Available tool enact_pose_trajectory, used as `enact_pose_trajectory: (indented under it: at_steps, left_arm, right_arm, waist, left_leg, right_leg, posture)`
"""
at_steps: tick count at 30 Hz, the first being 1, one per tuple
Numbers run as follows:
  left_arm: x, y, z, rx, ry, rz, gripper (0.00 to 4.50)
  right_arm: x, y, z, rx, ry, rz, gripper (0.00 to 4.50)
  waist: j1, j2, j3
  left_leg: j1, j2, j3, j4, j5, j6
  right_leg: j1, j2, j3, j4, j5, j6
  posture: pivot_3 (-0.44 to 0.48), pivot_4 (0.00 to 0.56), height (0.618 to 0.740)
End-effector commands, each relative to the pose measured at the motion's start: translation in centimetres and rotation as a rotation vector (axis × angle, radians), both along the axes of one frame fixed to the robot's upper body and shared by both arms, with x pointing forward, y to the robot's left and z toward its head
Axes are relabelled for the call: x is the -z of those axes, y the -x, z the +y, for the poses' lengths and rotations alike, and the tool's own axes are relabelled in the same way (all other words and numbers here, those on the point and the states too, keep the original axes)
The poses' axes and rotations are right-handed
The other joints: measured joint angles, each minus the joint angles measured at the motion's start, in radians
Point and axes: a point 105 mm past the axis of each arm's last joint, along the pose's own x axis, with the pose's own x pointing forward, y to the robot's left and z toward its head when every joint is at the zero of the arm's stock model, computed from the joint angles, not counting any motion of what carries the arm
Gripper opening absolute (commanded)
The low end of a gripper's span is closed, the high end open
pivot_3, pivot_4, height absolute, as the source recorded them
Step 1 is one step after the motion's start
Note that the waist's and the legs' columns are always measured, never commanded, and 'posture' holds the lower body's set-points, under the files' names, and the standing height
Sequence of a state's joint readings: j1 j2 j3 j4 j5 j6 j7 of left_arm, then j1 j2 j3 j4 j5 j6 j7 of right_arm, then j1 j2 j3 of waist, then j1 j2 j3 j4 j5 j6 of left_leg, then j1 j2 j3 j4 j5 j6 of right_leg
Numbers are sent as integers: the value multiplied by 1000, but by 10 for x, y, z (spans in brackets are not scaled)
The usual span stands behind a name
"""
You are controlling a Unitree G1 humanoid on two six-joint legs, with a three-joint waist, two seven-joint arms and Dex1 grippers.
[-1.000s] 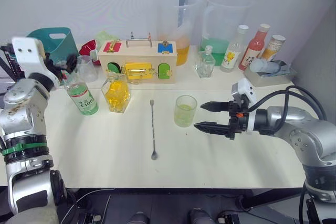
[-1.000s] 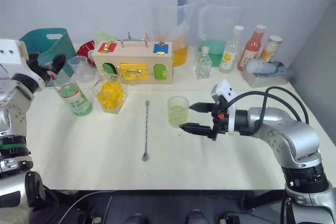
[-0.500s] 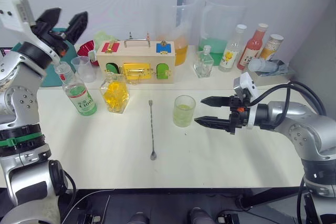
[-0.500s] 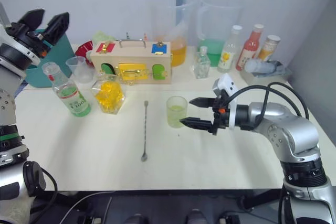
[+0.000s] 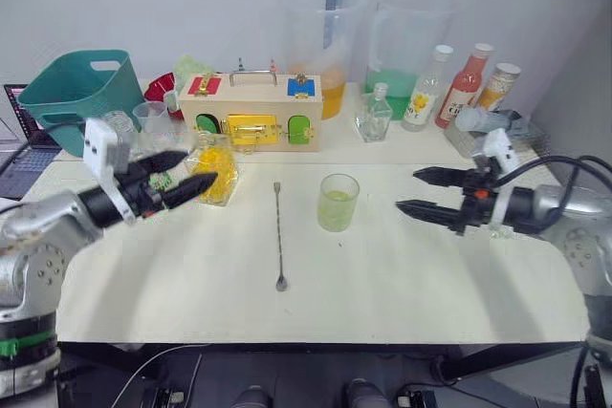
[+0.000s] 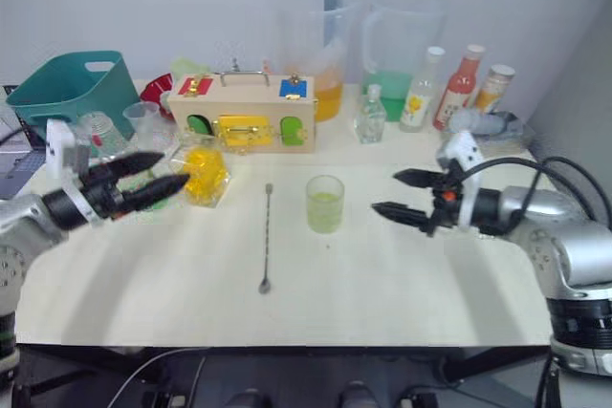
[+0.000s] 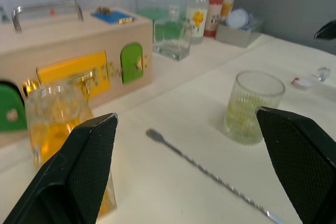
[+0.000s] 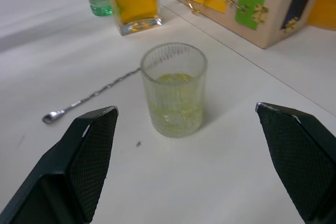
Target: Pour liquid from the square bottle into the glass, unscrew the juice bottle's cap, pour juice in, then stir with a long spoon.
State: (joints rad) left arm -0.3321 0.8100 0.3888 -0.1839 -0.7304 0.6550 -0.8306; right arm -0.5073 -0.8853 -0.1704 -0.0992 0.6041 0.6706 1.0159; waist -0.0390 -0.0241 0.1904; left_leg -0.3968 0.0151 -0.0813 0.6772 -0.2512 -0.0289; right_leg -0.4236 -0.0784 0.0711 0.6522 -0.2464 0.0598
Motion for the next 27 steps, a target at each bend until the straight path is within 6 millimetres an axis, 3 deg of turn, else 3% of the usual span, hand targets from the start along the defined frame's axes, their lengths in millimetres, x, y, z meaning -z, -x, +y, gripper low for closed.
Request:
enact_pose_trajectory:
  at_steps: [1,6,11,20,27]
  left_arm:
    - [0,11,2,11,-50,-53,4458]
    - [28,18,24,-71,-93,-22,4458]
    - [67,30,66,-208,-147,54,4458]
    - [100,51,126,-406,-134,120,4458]
    - [104,52,130,-420,-135,122,4458]
  right_arm:
    - [-7,3,-18,24,24,-59,4500]
    - [6,7,-35,61,22,-52,4500]
    - [31,13,-67,156,55,-6,4500]
    - [55,31,-111,261,60,15,4500]
    - [60,35,-121,284,61,32,4500]
  waist:
    - [-1,0,0]
    - [-3,0,0]
    - [-3,0,0]
    - [-2,0,0]
    - [-3,0,0]
  left_leg:
    - [0,0,0,-1,0,0]
    - [0,1,1,-1,0,0]
    - [1,1,2,-3,0,0]
    - [2,1,2,-2,0,0]
    - [6,2,3,-2,0,0]
  right_leg:
    - [1,0,0,-2,0,0]
    - [1,1,0,-4,0,0]
    - [1,1,0,-4,0,0]
    - [3,0,0,-5,0,0]
    - [6,1,0,-5,0,0]
  posture:
    - [0,150,740]
    - [0,150,740]
    - [0,150,740]
    - [0,150,740]
    - [0,150,740]
